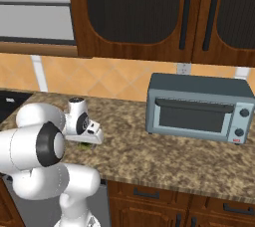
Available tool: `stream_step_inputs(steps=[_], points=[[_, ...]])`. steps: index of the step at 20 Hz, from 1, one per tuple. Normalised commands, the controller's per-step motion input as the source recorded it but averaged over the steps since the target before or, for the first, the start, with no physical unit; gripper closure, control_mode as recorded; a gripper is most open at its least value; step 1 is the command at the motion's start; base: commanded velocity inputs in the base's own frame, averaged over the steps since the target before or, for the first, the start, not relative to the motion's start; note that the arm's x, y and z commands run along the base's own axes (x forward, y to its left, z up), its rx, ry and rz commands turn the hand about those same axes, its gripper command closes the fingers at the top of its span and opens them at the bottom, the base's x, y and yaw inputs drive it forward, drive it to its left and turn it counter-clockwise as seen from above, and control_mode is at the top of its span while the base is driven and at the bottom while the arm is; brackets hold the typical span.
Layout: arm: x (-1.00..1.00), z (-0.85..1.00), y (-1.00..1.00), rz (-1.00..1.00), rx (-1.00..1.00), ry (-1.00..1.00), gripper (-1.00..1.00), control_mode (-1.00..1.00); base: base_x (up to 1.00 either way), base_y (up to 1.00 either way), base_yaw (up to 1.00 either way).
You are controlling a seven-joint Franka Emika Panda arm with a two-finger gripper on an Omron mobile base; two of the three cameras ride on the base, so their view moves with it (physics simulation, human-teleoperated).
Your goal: Pick up the sponge from the counter and clean the cutting board by briefly scrubbing or pressing down on the cutting board. Once finished, release the sponge.
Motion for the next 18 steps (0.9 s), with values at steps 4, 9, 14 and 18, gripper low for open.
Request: stream_step_inputs(steps=[4,9,14,18], points=[[-0.34,-0.12,-0.32,-0.04,0.00,-0.05,-1.00,-1.00,0.00,0.00,0.00],[-0.28,-0.63,-0.09,0.00,-0.16,0.22,-1.00,-1.00,0.00,0.00,0.00],[-0.18,-0.16,0.00,0.07,0.00,0.34,-1.00,-1.00,0.00,0.00,0.00],[-0.79,-0.65,-0.15,0.19,0.01,0.11,-1.00,-1.00,0.00,0.00,0.00]])
